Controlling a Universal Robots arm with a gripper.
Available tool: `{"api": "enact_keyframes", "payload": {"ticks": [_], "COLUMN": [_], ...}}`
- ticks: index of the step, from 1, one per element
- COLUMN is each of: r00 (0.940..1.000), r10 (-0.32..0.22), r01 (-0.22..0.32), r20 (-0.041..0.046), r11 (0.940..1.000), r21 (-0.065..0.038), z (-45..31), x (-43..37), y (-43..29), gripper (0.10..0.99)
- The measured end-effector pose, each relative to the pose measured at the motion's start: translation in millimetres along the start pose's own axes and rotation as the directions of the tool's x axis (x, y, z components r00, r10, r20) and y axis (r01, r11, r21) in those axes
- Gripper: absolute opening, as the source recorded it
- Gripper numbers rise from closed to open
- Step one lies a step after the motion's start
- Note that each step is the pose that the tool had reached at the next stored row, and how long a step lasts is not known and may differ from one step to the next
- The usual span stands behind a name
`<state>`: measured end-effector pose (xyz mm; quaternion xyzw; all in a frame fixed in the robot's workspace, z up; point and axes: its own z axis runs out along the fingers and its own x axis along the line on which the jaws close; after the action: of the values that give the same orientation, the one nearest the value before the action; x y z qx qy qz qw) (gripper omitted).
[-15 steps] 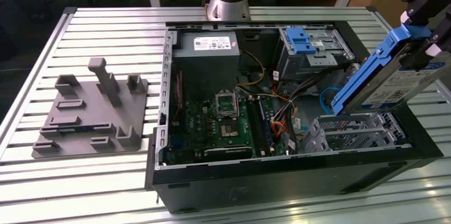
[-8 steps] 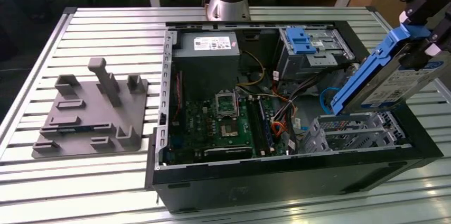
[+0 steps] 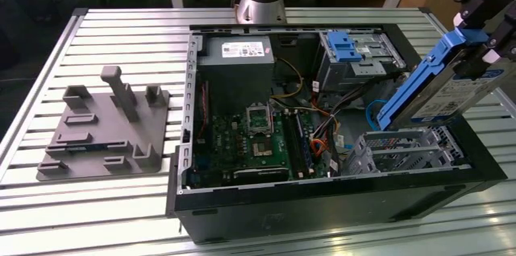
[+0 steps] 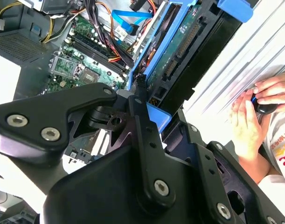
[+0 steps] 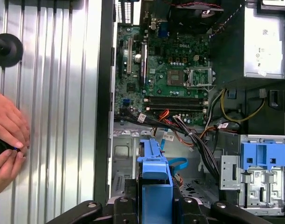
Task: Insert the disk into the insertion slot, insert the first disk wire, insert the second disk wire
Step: 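Insert the disk into the insertion slot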
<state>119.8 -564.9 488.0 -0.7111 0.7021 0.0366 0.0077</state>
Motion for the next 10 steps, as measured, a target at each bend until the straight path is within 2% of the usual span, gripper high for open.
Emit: {"api": "enact_keyframes", "payload": {"ticks": [10], "r00": [1.0000], "r10": [0.000], "r01": [0.000], "r20": [0.0002], "r11": [1.0000], "r21": [0.000], "z": [2.9], "x": [-2.9], "y": [-0.2], "gripper": [0.365]}}
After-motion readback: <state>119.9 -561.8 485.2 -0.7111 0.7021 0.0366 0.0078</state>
